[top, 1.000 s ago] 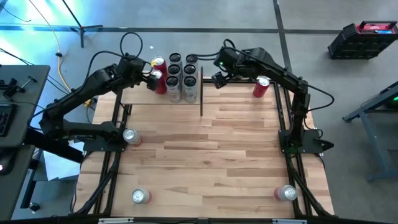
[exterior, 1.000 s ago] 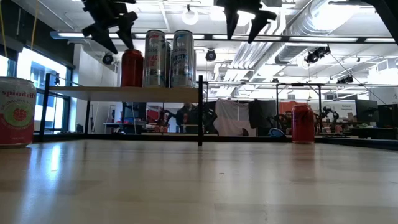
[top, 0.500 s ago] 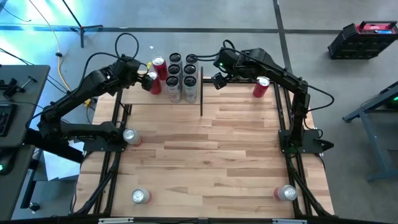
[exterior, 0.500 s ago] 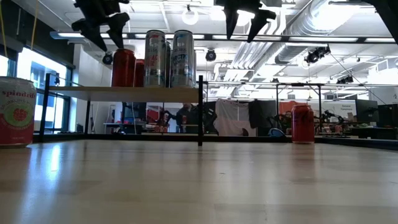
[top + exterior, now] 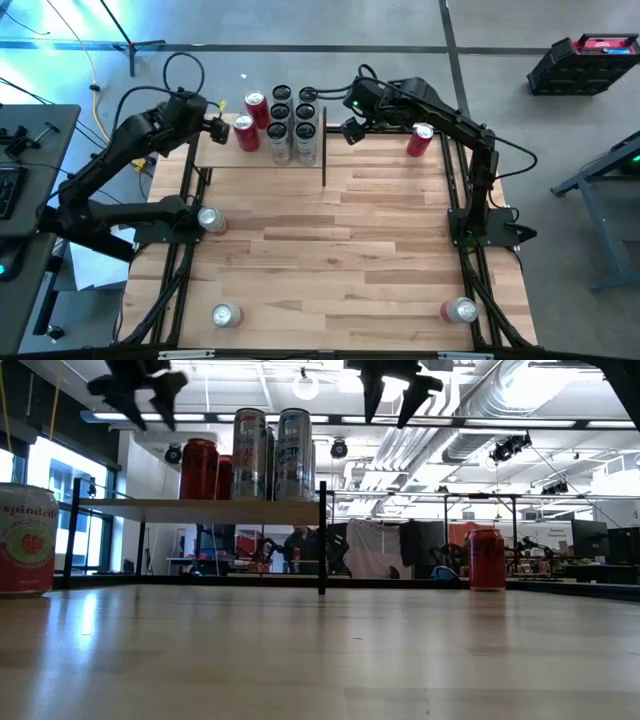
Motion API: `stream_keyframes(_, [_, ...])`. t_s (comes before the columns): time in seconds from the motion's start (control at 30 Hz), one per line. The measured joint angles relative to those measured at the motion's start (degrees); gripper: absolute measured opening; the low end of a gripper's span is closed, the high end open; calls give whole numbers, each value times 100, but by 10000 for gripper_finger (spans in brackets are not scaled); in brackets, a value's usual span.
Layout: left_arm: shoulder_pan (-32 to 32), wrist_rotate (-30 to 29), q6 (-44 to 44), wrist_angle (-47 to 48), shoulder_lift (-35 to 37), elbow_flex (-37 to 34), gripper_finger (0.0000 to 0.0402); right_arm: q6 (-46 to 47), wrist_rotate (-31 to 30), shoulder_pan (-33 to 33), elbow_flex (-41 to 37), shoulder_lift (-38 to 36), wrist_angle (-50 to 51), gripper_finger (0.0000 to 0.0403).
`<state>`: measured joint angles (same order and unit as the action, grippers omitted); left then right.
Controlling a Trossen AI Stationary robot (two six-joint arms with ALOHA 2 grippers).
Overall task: Place canned beverage on shelf
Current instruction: Adjust the aligned red soda cans on the shelf
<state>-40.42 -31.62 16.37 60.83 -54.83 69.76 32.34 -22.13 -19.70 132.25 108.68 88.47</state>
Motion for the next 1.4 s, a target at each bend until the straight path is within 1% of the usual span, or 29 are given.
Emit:
stream_keyframes(0.13, [-184, -131, -254, 469, 0, -2, 325, -221, -158, 73, 0, 0, 0, 349])
stream_keyframes(0.27, [-287, -4, -556, 420, 2, -155, 325, -427, -317, 164, 0, 0, -2, 349])
stream_keyframes(0.37, [-308, 125, -579, 105, 0, -507, 325, -543, -445, 242, 0, 0, -10, 349])
stream_keyframes(0.5, [-308, 87, -351, -364, -2, -962, 325, -583, -483, 348, 0, 0, -23, 349])
stream_keyframes(0.63, [-306, 173, -312, -886, 2, -1188, 325, -720, -483, 467, 0, 0, -22, 349])
stream_keyframes(0.73, [-306, 360, -399, -1187, -4, -1319, 325, -734, -483, 526, 0, 0, -24, 349])
stream_keyframes(0.83, [-304, 536, -339, -1314, -2, -1381, 325, -734, -481, 566, 0, 0, -24, 349])
stream_keyframes(1.03, [-302, 591, -294, -1593, -26, -1384, 325, -821, -489, 590, 0, 0, -64, 349])
stream_keyframes(1.13, [-296, 734, -297, -1766, -81, -1382, 325, -853, -489, 590, 0, 0, -145, 349])
stream_keyframes(1.4, [-72, 789, -272, -1759, -341, -1384, 325, -948, -492, 590, 0, 0, -239, 349])
